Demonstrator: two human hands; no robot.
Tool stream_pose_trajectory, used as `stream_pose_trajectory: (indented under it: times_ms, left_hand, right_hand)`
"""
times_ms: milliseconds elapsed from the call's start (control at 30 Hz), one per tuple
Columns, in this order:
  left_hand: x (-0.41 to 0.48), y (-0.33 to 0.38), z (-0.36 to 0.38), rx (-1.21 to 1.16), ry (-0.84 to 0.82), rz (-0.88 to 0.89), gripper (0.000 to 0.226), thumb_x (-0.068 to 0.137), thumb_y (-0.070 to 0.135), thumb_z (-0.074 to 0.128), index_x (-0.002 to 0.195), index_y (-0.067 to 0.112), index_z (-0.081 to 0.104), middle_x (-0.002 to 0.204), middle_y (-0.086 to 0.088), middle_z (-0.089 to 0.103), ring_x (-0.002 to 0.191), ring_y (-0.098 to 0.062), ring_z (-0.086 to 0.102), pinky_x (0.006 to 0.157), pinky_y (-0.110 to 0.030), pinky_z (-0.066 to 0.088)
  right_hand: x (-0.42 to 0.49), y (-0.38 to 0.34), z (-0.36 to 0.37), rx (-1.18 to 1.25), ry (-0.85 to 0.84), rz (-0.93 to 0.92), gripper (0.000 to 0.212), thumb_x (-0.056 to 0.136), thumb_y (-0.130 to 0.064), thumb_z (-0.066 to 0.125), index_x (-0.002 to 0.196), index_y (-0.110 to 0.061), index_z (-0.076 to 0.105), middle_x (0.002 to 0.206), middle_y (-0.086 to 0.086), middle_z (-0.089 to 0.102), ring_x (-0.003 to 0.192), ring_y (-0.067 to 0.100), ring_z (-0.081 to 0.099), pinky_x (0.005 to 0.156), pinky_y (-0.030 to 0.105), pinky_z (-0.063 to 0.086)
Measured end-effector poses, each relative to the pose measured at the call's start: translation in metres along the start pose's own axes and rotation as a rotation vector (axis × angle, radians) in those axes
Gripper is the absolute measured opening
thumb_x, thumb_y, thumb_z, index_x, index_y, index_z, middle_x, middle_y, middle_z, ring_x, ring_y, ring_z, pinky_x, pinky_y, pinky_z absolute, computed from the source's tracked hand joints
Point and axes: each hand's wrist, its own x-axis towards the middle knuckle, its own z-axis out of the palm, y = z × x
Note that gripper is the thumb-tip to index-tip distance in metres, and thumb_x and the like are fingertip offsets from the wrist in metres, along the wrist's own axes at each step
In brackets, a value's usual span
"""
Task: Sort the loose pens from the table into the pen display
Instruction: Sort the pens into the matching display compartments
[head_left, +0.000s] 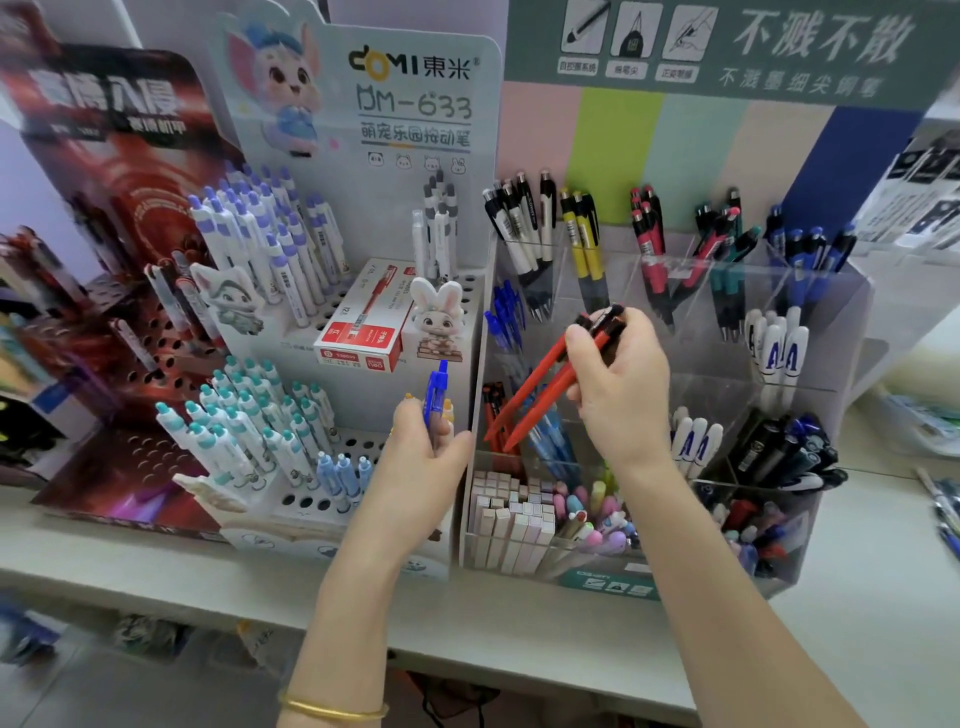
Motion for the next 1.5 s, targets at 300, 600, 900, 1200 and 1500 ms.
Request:
stream_pose_trajectory:
  times_ms: [300,600,900,1200,1500]
  left_hand:
    - [0.006,-0.008,0.006,-0.132,-0.097,-0.051,0.014,0.094,0.020,0.053,0.090,0.021,0.040,0.078,-0.003,0.039,0.057,-0.012,0.034,0.051,-0.027,0.032]
    - [0.005,-0.006,0.007,-0.226,-0.097,-0.102,0.018,0.096,0.013,0.051,0.087,0.019,0.037,0.073,-0.002,0.037,0.050,-0.008,0.033,0.043,-0.020,0.030]
    - [0.010,-0.011,0.010,-0.209,-0.109,-0.083,0.017,0.096,0.014,0.052,0.088,0.019,0.037,0.072,-0.001,0.037,0.051,-0.010,0.035,0.042,-0.019,0.031]
    - [0.009,-0.003,0.018,-0.260,-0.138,-0.105,0.018,0.097,0.011,0.050,0.087,0.018,0.037,0.071,0.000,0.036,0.048,-0.008,0.033,0.039,-0.018,0.029]
    - [0.009,-0.002,0.016,-0.281,-0.147,-0.106,0.017,0.097,0.009,0.049,0.088,0.016,0.036,0.070,-0.001,0.035,0.050,-0.010,0.030,0.038,-0.018,0.028]
  right_hand:
    - [-0.006,0.016,0.037,-0.410,-0.236,-0.182,0.009,0.092,-0.020,0.059,0.097,-0.015,0.054,0.087,-0.003,0.059,0.079,0.014,0.058,0.067,0.026,0.045]
    - [-0.014,0.018,0.045,-0.787,-0.288,-0.195,0.043,0.085,-0.031,0.069,0.115,-0.013,0.044,0.104,0.006,0.063,0.098,0.025,0.059,0.071,0.033,0.048]
    - [-0.037,0.038,0.009,-0.341,-0.035,-0.108,0.028,0.085,-0.008,0.067,0.110,-0.016,0.056,0.096,-0.004,0.055,0.081,0.011,0.055,0.077,0.035,0.052]
    - [-0.033,0.053,0.023,-0.668,-0.186,-0.122,0.052,0.081,-0.037,0.072,0.124,-0.019,0.051,0.114,0.002,0.044,0.085,0.018,0.055,0.062,0.032,0.051]
    - [-0.026,0.056,0.025,-0.572,-0.017,-0.101,0.031,0.088,-0.023,0.066,0.115,-0.010,0.055,0.107,0.007,0.053,0.088,0.019,0.055,0.069,0.023,0.043]
